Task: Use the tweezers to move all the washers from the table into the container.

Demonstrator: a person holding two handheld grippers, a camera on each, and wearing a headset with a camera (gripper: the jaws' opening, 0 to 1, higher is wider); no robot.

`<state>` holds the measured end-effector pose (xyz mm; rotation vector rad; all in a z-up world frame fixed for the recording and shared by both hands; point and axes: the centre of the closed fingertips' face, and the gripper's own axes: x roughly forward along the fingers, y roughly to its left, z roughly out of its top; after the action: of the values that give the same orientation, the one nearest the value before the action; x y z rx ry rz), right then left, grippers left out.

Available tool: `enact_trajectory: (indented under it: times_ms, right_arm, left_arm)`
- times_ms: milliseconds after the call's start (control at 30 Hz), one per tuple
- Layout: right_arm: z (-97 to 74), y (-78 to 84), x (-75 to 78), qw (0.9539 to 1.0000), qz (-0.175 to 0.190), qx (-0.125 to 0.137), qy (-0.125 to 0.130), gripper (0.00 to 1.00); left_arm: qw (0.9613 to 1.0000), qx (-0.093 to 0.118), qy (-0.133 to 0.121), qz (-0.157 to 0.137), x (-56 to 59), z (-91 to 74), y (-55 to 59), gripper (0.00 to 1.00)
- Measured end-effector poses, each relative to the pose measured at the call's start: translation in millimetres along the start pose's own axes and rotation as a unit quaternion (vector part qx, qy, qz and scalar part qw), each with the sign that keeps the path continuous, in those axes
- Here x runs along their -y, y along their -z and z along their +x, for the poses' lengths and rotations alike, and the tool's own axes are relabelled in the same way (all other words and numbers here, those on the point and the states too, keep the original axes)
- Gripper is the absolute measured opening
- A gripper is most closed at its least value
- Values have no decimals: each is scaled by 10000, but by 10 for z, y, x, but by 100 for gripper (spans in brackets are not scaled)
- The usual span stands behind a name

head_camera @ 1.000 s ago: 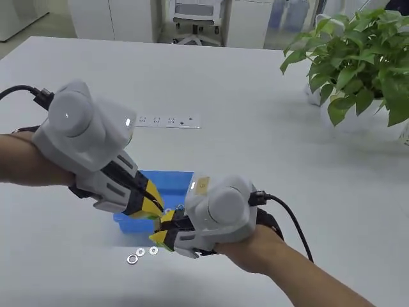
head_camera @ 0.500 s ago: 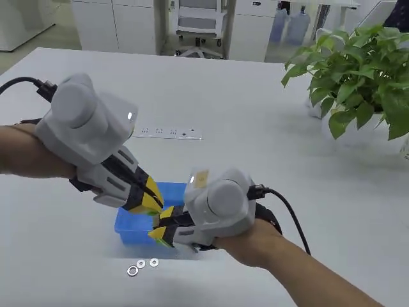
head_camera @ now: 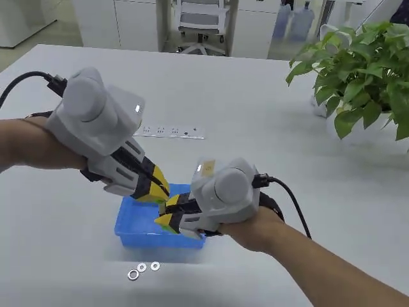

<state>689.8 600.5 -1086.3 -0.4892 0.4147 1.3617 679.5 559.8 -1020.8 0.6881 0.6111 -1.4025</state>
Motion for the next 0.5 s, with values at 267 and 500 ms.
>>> enact_trajectory:
  times_ms: [267,500]
  right_arm:
    - [110,97,116,10000,-16,-9,-39,10]
    - [210,177,190,10000,49,-27,-70,10]
  left_arm:
    - [10000,-40,26,-24,-127,93,94,5]
    - [9999,-107,78,-52,-220,177,193,5]
